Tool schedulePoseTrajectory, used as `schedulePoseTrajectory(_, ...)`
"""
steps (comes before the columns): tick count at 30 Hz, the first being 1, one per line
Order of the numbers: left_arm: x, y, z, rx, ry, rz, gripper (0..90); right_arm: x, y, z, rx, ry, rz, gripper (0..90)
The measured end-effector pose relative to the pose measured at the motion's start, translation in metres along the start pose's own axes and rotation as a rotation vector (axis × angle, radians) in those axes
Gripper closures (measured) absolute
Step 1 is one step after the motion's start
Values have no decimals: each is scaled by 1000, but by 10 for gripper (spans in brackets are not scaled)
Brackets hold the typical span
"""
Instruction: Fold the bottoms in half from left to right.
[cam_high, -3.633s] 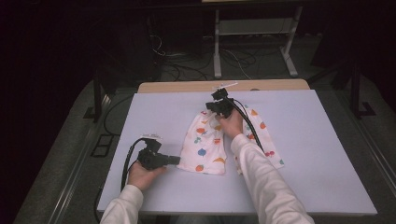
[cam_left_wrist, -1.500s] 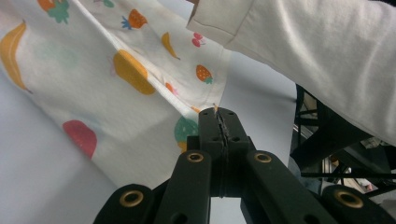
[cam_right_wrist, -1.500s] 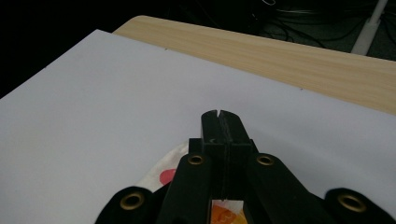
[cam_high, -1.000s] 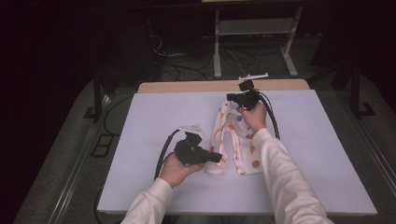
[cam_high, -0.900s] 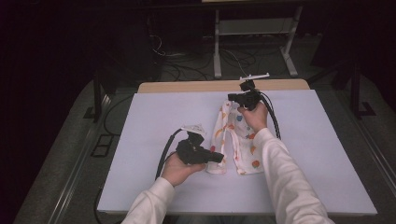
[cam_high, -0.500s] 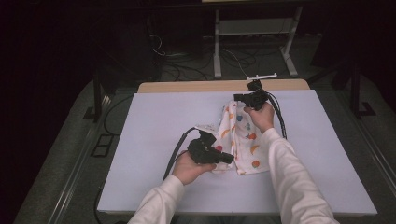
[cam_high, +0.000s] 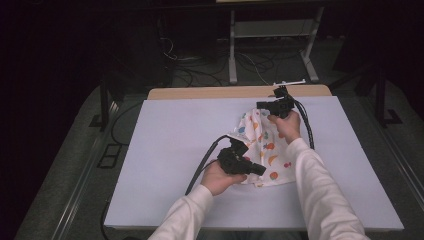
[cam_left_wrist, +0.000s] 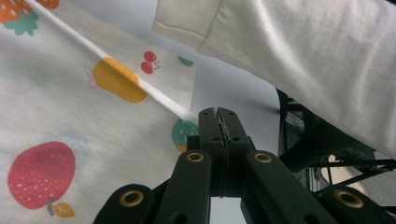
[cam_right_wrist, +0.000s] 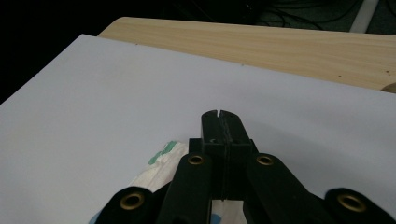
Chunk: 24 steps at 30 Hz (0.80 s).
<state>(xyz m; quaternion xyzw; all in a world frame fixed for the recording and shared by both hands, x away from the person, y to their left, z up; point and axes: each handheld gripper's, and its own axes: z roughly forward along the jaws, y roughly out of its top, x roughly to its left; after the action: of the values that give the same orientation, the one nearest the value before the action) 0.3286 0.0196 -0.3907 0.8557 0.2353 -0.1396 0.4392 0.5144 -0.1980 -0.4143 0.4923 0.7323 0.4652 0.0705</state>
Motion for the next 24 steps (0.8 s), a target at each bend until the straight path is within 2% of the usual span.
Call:
schedulePoseTrajectory(9,0,5,16,6,-12,-3,896,-14,-3,-5,12,5,-4,887)
schedulePoseTrajectory(12,1,7,21,13,-10,2,896,-17,-5,-3,14,16,-6,887)
schedulePoseTrajectory(19,8,7,33,3,-12,-17,896,-25,-7,5,2,35,-26,886)
schedulePoseTrajectory(24,14,9,39,-14,-14,-35,896,-32,-8,11,21,26,-30,886)
